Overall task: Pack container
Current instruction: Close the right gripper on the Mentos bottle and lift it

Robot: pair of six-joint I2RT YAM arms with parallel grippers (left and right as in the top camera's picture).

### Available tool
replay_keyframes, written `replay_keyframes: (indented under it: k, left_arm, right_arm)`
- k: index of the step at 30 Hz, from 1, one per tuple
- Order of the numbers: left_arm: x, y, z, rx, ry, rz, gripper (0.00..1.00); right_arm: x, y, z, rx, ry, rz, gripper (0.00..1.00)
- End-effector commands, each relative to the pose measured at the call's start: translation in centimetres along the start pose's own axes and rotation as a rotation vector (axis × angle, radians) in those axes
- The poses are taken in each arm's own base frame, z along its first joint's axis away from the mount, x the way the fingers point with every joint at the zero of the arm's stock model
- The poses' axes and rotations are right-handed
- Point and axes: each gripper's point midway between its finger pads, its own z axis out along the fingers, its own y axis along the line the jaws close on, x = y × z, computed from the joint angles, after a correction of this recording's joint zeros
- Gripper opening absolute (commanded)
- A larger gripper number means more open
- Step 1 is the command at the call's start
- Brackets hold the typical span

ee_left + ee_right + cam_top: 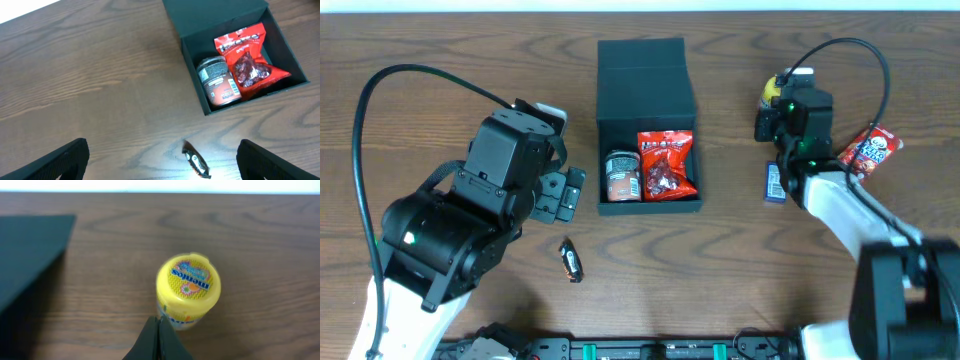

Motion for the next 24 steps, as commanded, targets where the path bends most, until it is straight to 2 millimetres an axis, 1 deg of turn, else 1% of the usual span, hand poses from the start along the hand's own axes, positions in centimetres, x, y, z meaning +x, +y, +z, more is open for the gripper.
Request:
replay_keyframes:
  k: [1,2,3,4,5,9,12,14,17,21,24]
  left_arm:
    - [0.2,0.2,0.2,-0.010,0.010,0.020,0.95]
    - [0.2,0.2,0.2,-0.010,0.010,0.020,0.95]
    - [0.2,0.2,0.2,-0.010,0.010,0.020,0.95]
    - [0.2,0.2,0.2,-0.010,0.010,0.020,0.95]
    - [0.2,0.2,0.2,-0.010,0.010,0.021,0.95]
    - [0.3,0.2,0.2,-0.010,0.013,0.021,0.95]
    - [0.4,0.2,0.2,-0.010,0.020,0.023,0.95]
    - [0.5,0.2,0.2,-0.010,0.024,0.024,0.95]
    - [0.6,0.2,0.2,-0.010,0.024,0.024,0.95]
    - [0.5,0.2,0.2,-0.011,0.024,0.025,0.95]
    - [0.5,0.4,0.2,-0.021,0.023,0.027,0.95]
  right_arm:
    - [-2.1,0.6,-2.1,-0.014,-0.033,0.041,0.03]
    - [-2.1,0.5,-2.6,-0.013,-0.023,0.053,0.22]
    - [-2.0,0.4,-3.0,-0.012,-0.012,0.057,0.44]
    - [-1.7,0.4,-3.3,-0.011,0.004,0.062,0.75]
    - [-1.3,0.5,-3.5,-0.014,0.023,0.060,0.99]
    - [1.1,1.6,-3.8,-0.080,0.125,0.056,0.99]
    - [1.3,1.8,-3.8,-0.096,0.134,0.043,0.99]
    - [1.1,1.7,-3.4,-0.093,0.114,-0.011,0.99]
    - [1.6,1.0,-1.8,-0.055,0.107,-0.022,0.99]
    - [4.2,0.4,1.5,-0.034,0.142,-0.017,0.99]
    - [5.9,-0.3,3.5,-0.019,0.157,-0.007,0.99]
